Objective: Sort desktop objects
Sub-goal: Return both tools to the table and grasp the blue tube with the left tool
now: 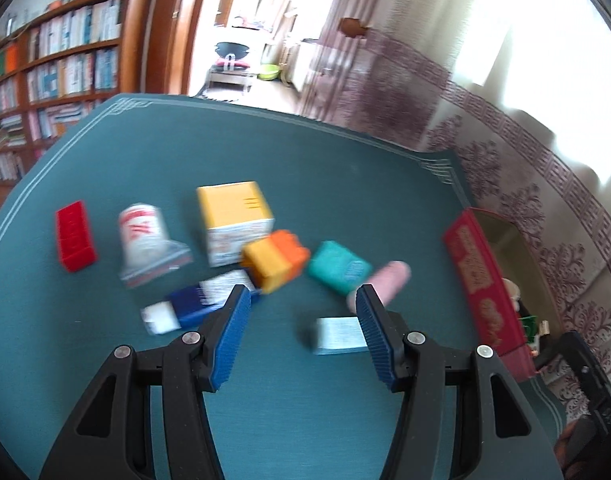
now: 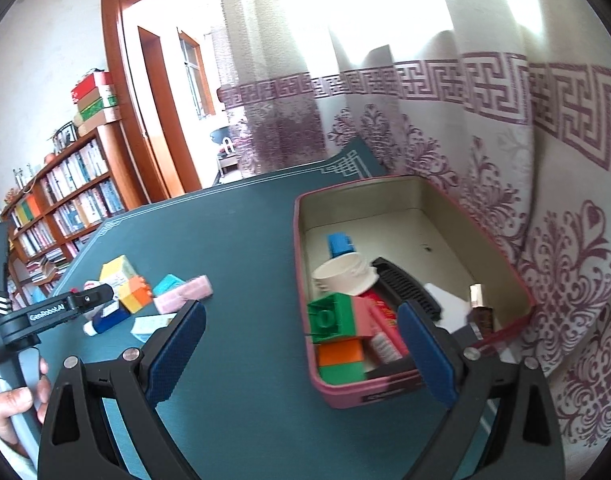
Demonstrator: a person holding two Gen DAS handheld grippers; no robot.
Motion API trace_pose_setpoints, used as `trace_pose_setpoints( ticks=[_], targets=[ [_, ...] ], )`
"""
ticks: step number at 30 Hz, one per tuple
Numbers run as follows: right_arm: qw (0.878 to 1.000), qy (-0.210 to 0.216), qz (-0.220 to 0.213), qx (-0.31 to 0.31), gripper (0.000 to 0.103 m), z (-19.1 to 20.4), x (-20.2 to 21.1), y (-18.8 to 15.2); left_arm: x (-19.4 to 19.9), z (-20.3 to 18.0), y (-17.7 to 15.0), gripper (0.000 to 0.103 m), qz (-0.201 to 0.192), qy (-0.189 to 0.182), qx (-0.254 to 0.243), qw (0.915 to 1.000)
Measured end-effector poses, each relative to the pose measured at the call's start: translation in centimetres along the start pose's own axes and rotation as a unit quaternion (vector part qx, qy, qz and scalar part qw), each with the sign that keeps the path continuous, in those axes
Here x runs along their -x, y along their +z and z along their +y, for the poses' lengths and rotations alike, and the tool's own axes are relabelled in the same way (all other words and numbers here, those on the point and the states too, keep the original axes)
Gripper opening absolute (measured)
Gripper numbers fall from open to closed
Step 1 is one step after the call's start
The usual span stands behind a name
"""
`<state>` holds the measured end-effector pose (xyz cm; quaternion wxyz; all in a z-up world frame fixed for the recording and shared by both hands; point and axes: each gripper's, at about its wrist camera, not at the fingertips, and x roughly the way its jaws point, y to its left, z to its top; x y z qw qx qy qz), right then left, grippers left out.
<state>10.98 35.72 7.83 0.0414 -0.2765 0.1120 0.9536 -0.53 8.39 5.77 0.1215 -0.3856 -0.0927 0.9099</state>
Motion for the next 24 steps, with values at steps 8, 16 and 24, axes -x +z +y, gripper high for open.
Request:
trace_pose_setpoints(
  ticks=[8,16,24],
  targets=[
    [0.998,0.03,0.021,0.041,0.098,4.2,-1.1,-0.8,-1.1,3.6,1.1,0.058,0.012,0.017,-0.006,0.9998],
    [0.995,0.048,0.037,0.077,0.098,7.4,-2.2,-1.4,-3.6,4.4,1.6,0.058,0.037,0.023,-0.042,0.9982],
    [0.992,0.062,0.067,0.082,0.098,8.9,-3.8,-2.3,-4.5,4.4,1.0,0.059,0.05,0.004,-0.051,0.9974]
  ],
)
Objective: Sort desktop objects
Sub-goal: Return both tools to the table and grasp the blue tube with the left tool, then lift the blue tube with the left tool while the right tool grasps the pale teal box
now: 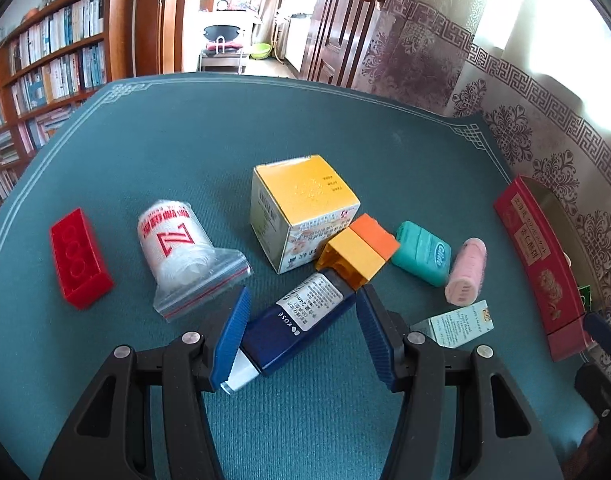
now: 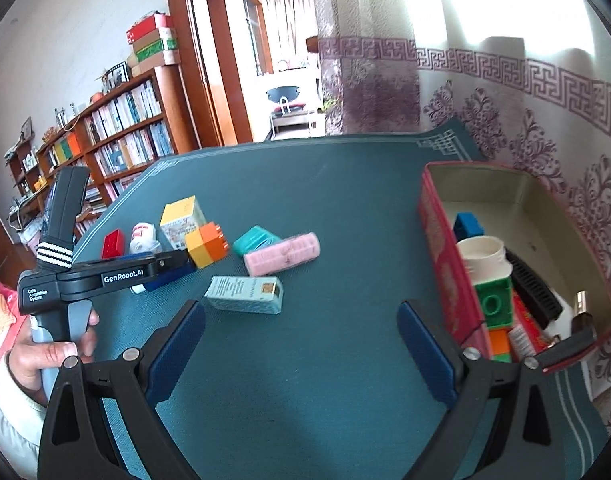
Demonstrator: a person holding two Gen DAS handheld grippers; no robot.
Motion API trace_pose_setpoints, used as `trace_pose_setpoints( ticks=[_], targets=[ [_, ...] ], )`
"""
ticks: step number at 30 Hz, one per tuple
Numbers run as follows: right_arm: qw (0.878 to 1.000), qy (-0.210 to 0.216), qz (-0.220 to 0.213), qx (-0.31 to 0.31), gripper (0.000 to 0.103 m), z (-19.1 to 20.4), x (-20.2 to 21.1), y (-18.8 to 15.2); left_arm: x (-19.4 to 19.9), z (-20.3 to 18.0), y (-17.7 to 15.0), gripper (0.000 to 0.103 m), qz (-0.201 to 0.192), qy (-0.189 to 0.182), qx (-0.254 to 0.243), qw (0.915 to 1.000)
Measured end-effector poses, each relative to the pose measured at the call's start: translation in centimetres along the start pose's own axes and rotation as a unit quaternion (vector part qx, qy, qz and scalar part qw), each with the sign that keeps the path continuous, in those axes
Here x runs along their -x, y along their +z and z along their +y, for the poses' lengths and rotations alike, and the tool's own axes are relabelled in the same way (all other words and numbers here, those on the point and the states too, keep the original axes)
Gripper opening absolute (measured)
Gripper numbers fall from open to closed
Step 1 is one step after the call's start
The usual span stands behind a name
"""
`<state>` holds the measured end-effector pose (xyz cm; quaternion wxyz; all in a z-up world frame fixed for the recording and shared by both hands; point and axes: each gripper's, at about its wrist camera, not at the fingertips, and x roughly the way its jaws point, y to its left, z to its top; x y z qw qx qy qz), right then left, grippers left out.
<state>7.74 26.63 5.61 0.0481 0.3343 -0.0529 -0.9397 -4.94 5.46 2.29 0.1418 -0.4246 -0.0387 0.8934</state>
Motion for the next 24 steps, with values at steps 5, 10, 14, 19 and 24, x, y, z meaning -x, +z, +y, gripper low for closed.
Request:
trace_pose_setpoints(
  ticks=[5,10,14,19,24],
  targets=[
    [1.0,-0.002,0.009,0.003,0.098,0.3,-0.5,-0.3,-0.4,-0.2,-0.8,0.059,0.023,-0.025,0.0,0.9994],
    [1.0,-0.002,0.018,-0.001,0.098,0.2,-1.0,-0.4,-0.6,-1.1,-1.0,0.06,0.026,-0.02,-0.012,0.9994],
    [1.0,0.008,0.029,0.002,0.098,0.7,-1.4,-0.4,-0.8,-1.2,-0.8,0.06,0.016,-0.013,-0.007,0.9998],
    [0.999,0.016,0.045,0.013,0.098,1.5,-2.2,-0.5,-0.8,-1.1,-1.0,0.032,0.007,0.011,-0.008,0.9999],
    [0.998,0.015,0.067,0.014,0.098,1.9,-3.3,-0.4,0.6,-0.1,-1.1,0.031,-0.021,-0.015,0.019,0.9995]
  ],
)
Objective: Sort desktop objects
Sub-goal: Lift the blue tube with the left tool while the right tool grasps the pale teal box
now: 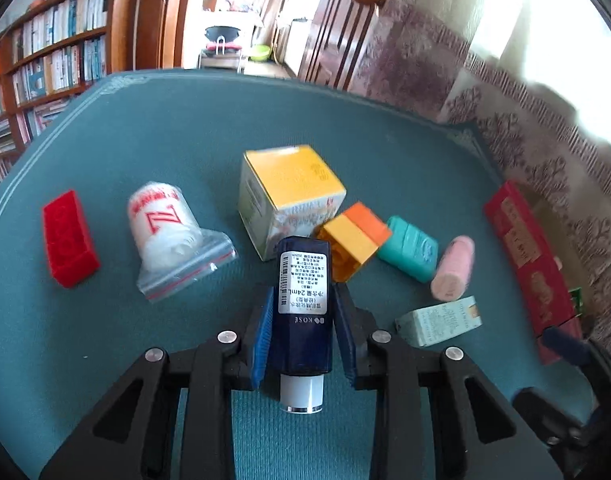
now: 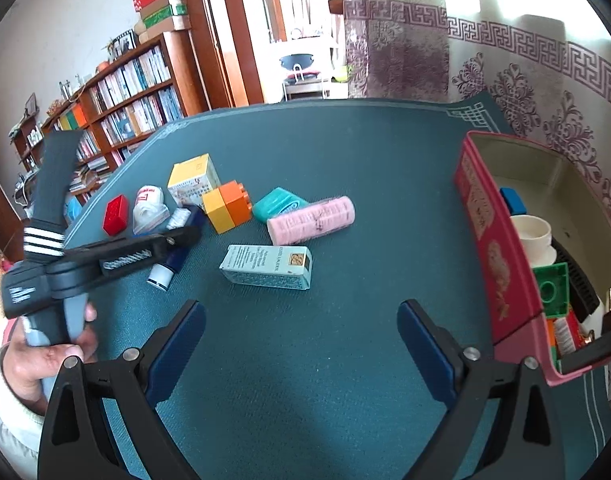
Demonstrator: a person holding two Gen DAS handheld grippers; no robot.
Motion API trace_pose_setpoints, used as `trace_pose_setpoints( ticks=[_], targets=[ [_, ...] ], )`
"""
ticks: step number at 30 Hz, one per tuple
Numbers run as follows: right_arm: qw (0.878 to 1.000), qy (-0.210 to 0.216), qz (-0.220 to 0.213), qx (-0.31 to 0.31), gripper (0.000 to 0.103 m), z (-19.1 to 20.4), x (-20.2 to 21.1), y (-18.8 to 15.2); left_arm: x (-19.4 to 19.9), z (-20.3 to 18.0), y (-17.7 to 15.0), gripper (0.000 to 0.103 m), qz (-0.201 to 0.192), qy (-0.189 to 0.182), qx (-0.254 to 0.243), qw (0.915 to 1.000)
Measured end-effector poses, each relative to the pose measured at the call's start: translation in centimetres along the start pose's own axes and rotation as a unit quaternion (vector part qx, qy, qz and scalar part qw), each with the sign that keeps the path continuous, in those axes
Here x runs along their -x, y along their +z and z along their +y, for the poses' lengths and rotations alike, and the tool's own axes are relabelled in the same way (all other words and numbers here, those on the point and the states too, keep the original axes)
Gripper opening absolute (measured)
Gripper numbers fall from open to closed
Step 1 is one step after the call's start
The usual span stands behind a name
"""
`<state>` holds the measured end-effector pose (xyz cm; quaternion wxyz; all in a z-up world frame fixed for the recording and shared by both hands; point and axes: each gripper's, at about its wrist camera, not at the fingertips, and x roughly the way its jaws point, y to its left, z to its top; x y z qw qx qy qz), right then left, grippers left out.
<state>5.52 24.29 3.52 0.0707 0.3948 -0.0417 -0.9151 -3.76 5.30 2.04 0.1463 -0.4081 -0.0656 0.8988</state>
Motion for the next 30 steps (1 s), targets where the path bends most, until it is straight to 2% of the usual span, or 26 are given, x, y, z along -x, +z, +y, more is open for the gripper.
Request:
trace_pose_setpoints(
  ticks=[8,13,22,23,24,25,26,30],
  targets=[
    [0.999,0.002,0.036,-0.002,0.098,0.9,-3.2,1.6,2.1,0.8,0.1,0.031,-0.039,-0.008,0.025,0.9989],
    [0.998,0.001,0.064,-0.007,0.098,1.6,-5.7,2.5,2.5,1.4,-0.2,0.031,-0.044,-0.005,0.04,0.9982],
    [0.997,-0.02,0.077,0.0,0.098,2.6,-7.6,3.2,2.4,1.3,-0.1,0.031,-0.045,0.001,0.046,0.9979],
    [0.997,-0.021,0.08,0.002,0.095,2.6,-7.7,3.1,2.4,1.3,-0.1,0.031,-0.045,0.001,0.047,0.9979],
    [0.996,-0.022,0.083,0.002,0.086,2.6,-7.9,3.0,2.4,1.2,-0.1,0.031,-0.045,0.002,0.047,0.9979],
    [0.996,-0.034,0.078,0.007,0.083,2.7,-7.7,2.9,2.4,1.2,-0.1,0.031,-0.045,0.002,0.047,0.9979],
    [0.997,-0.032,0.076,0.009,0.074,2.7,-7.5,2.8,2.4,1.2,-0.1,0.031,-0.045,0.002,0.046,0.9979],
    [0.997,-0.026,0.074,0.002,0.071,2.2,-7.0,2.5,2.4,1.2,-0.2,0.031,-0.045,0.003,0.045,0.998]
  ],
)
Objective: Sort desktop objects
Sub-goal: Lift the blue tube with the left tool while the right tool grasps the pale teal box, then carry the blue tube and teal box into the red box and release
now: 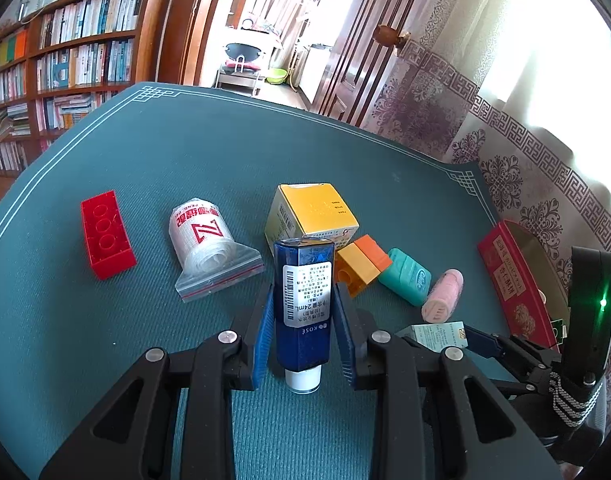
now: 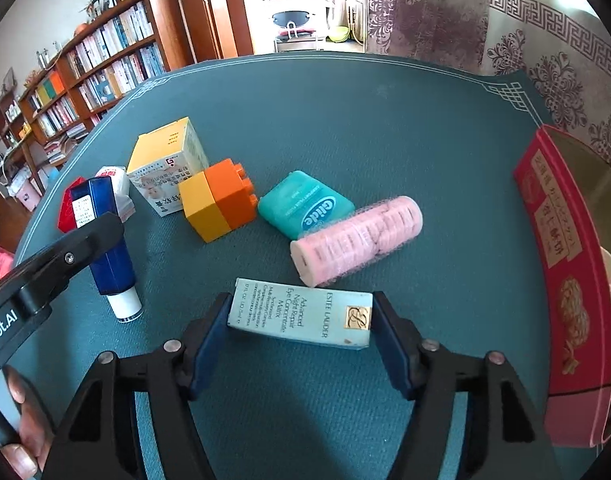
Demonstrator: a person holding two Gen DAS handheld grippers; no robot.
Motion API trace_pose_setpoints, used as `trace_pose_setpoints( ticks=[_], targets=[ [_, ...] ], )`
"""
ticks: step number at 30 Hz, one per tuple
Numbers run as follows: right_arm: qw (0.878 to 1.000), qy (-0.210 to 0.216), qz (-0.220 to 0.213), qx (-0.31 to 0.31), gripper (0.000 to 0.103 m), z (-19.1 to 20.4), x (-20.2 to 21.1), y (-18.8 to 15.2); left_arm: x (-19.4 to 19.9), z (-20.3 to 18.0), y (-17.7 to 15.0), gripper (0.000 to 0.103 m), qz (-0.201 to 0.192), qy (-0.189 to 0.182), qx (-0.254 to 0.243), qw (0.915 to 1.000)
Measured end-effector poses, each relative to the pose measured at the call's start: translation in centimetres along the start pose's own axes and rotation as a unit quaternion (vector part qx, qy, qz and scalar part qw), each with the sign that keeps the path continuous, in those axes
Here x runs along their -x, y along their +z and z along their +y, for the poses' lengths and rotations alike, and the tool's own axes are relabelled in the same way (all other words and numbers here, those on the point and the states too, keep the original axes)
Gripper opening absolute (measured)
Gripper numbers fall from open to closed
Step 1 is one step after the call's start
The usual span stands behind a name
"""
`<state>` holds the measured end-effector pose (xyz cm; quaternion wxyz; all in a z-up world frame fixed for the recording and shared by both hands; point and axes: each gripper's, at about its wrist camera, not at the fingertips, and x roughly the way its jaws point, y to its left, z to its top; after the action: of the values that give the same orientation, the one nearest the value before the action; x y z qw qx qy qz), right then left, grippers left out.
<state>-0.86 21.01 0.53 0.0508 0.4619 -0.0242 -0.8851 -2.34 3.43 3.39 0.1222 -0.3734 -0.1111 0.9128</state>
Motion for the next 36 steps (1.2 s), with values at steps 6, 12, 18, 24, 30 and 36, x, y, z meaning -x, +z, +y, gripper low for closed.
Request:
trace_pose_setpoints(
  ticks=[6,12,18,24,30,36],
  targets=[
    [1.0,0.018,-0.017,-0.011,0.071,-0.6,1.6,-0.7,0.0,-0.2,-0.1,0.031,0.0,0.0,-0.003,1.0],
    [0.999,0.011,-0.042,-0.002,0.071,-0.2,3.4,-1.3,0.1,-0.6,-0.2,0.031,-0.001,-0.003,-0.01,0.9999],
    [0.998,0.004,-0.058,-0.007,0.071,-0.4,4.6,-1.8,0.3,-1.5,-0.4,0.031,-0.005,-0.008,-0.021,0.9997],
    [0.997,-0.002,-0.068,-0.028,0.071,-2.0,6.1,-3.1,0.5,-2.2,-0.7,0.031,-0.006,-0.012,-0.034,0.9993],
    [0.996,-0.01,-0.082,-0.046,0.071,-3.8,7.6,-3.9,0.9,-3.1,-1.2,0.031,-0.005,-0.015,-0.037,0.9992],
    [0.993,-0.016,-0.102,-0.055,0.071,-5.2,9.3,-4.5,1.7,-4.4,-1.5,0.031,-0.01,-0.015,-0.042,0.9989]
  ],
)
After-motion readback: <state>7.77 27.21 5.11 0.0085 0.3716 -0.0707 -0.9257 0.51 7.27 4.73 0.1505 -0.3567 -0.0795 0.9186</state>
